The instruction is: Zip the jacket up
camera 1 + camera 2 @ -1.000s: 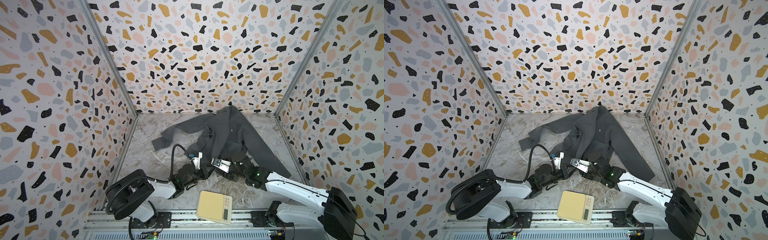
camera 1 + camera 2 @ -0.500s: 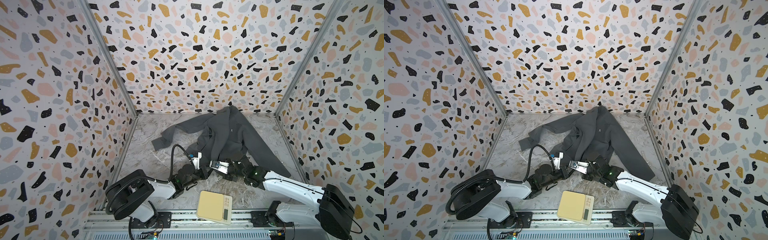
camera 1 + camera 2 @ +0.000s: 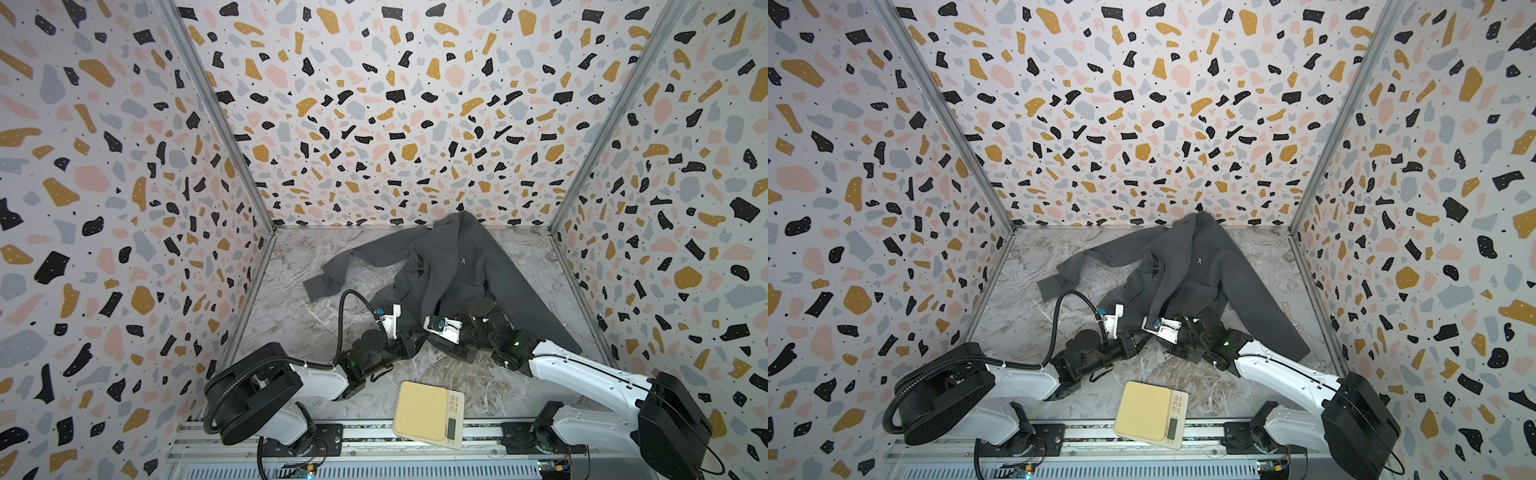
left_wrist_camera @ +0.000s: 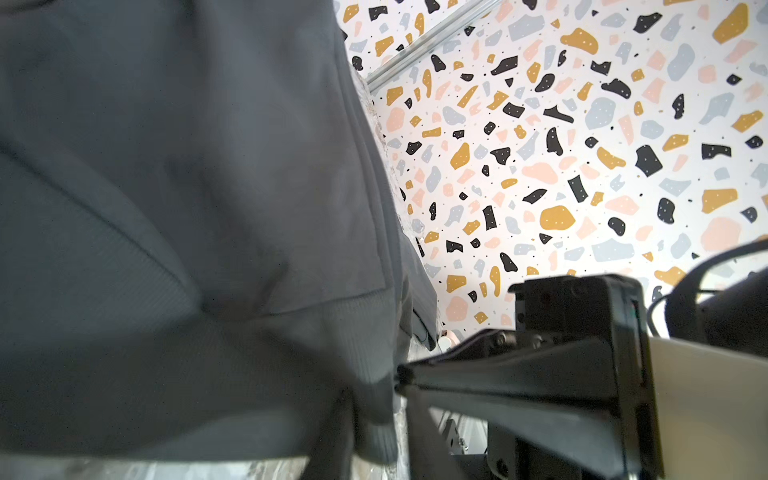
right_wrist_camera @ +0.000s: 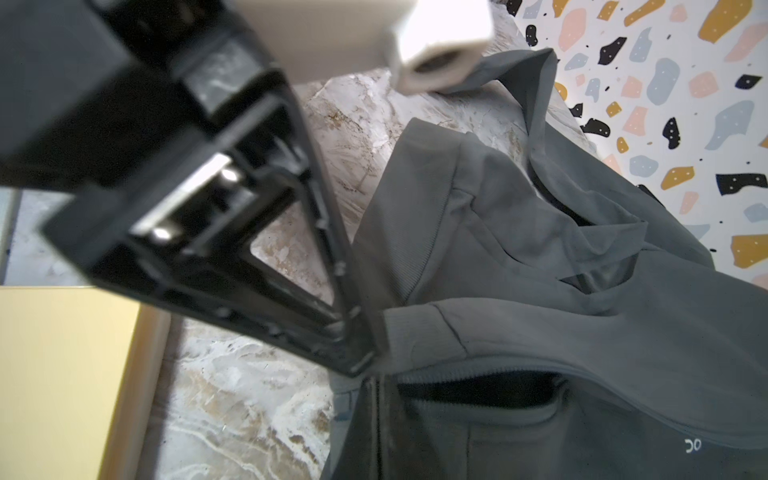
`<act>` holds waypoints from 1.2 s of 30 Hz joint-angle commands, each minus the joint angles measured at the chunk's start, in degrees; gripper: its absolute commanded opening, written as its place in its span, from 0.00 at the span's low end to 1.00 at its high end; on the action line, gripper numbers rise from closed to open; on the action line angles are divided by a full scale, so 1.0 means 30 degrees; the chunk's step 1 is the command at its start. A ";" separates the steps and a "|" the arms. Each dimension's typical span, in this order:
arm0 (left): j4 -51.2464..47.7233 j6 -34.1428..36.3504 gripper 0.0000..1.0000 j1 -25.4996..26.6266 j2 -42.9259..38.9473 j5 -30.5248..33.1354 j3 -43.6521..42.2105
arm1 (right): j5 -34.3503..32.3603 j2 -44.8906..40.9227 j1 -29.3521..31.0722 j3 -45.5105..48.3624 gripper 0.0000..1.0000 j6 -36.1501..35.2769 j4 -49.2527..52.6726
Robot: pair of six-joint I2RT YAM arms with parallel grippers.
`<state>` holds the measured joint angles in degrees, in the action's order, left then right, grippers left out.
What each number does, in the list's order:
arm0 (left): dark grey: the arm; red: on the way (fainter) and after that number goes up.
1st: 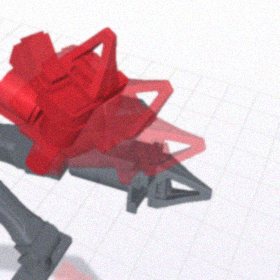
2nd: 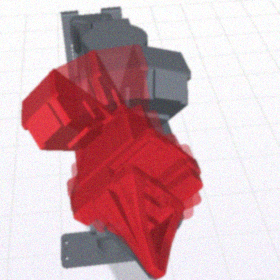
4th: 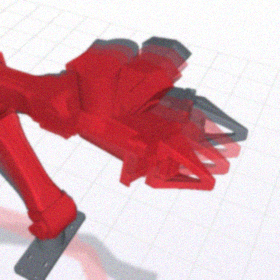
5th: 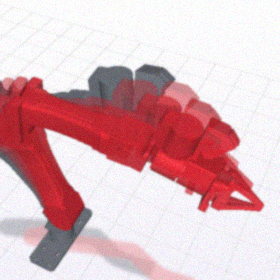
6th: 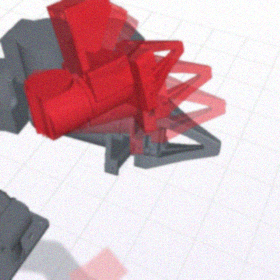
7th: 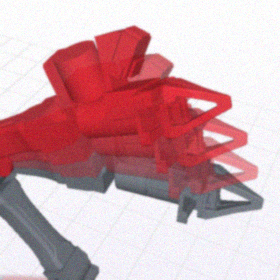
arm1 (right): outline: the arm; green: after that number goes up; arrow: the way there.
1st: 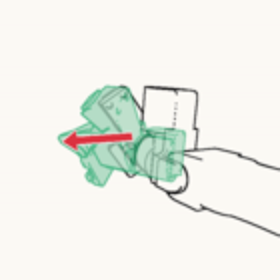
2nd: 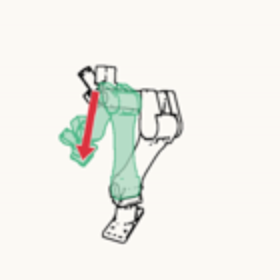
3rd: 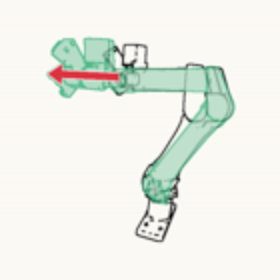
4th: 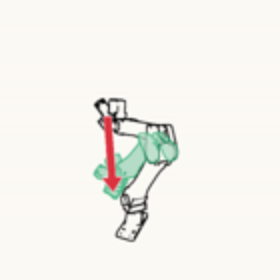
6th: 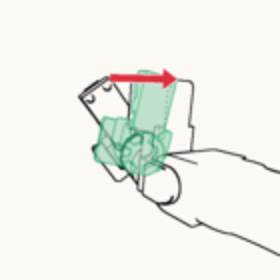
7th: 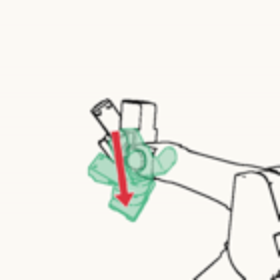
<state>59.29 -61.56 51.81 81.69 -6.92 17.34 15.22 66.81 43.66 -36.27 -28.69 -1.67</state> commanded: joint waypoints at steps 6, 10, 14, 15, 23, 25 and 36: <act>0.3961 -0.3495 0.62 0.1462 -0.0544 0.2159 -0.1433 | 0.1915 -0.0467 -0.0747 -0.0362 0.00 0.1468 0.0040; 0.4821 -0.4719 0.69 0.2555 -0.0123 0.3221 -0.1358 | 0.2673 -0.0460 -0.0911 -0.0361 0.00 0.1872 -0.0266; 0.6035 -0.6141 0.73 0.2774 -0.0207 0.4641 -0.2431 | 0.3551 -0.0423 -0.1403 -0.0375 0.00 0.2572 -0.0365; 0.6497 -0.6472 0.73 0.2873 -0.0071 0.5004 -0.2646 | 0.3811 -0.0444 -0.1506 -0.0395 0.00 0.2700 -0.0325; 1.3695 -0.8637 0.85 0.3768 0.4910 0.6203 -0.2445 | 0.5446 -0.0735 -0.2186 -0.0011 0.00 0.3690 -0.0944; 1.5479 -0.9895 0.88 0.3824 0.6928 0.6291 -0.1982 | 0.5763 -0.0652 -0.2363 -0.0065 0.00 0.3774 -0.0937; 1.5453 -0.7078 0.79 0.4570 0.6328 0.8575 -0.0961 | 0.6116 -0.0874 -0.2483 0.0064 0.00 0.3916 -0.0820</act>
<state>90.72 -84.84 65.32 100.57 15.53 14.76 31.77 65.89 36.32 -36.10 -17.93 -3.49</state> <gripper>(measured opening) 0.796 0.047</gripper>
